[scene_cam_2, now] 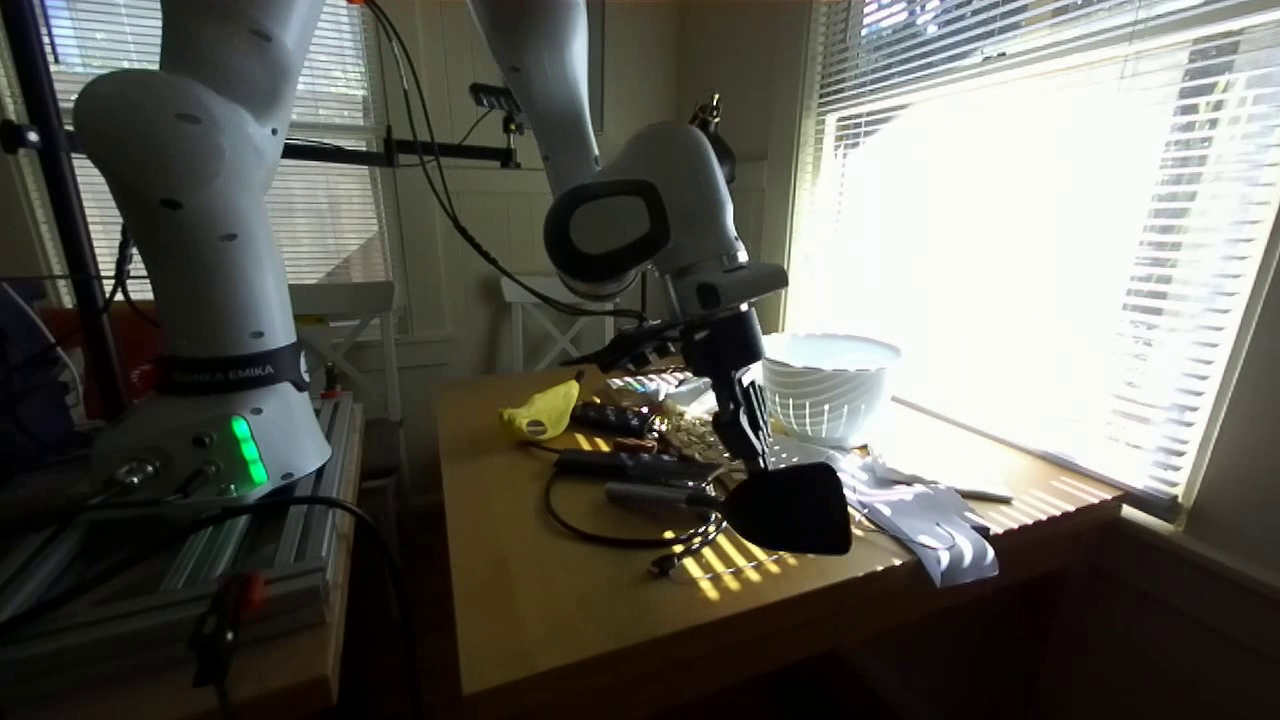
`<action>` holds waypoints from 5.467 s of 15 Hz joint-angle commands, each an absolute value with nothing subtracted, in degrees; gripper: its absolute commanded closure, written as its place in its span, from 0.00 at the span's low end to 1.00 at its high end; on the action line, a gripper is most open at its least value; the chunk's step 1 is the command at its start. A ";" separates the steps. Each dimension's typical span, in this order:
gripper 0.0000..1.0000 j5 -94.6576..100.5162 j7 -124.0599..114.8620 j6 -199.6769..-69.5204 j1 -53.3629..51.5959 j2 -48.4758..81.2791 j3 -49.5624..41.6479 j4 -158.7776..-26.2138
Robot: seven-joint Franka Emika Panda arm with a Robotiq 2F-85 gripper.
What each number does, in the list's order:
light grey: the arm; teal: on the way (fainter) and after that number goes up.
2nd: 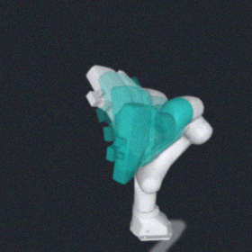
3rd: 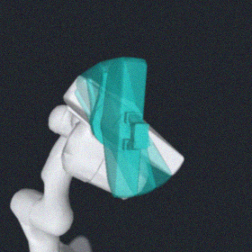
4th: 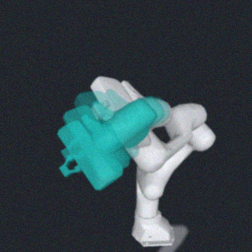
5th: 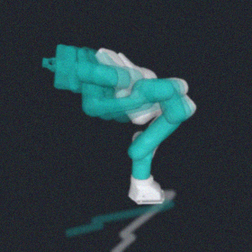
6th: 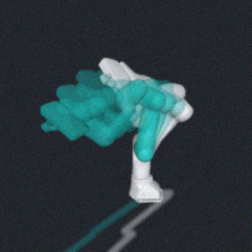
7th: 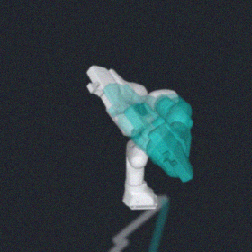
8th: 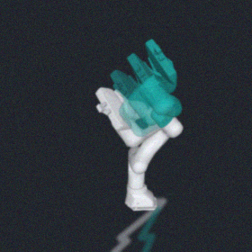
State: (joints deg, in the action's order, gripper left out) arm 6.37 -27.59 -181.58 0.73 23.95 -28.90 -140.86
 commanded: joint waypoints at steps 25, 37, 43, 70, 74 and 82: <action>0.21 4.52 6.02 -155.71 81.30 37.28 41.65 -123.90; 0.00 -10.45 -11.18 -161.81 43.96 21.22 14.31 -135.42; 0.00 -10.07 -12.24 -161.29 28.87 23.10 2.56 -136.55; 0.35 -15.85 -15.63 -153.64 13.30 37.17 -5.57 -124.78; 0.65 -15.99 -15.86 -153.90 13.24 37.23 -6.05 -124.37; 0.94 -14.64 -12.09 -155.77 13.45 32.28 -6.20 -128.21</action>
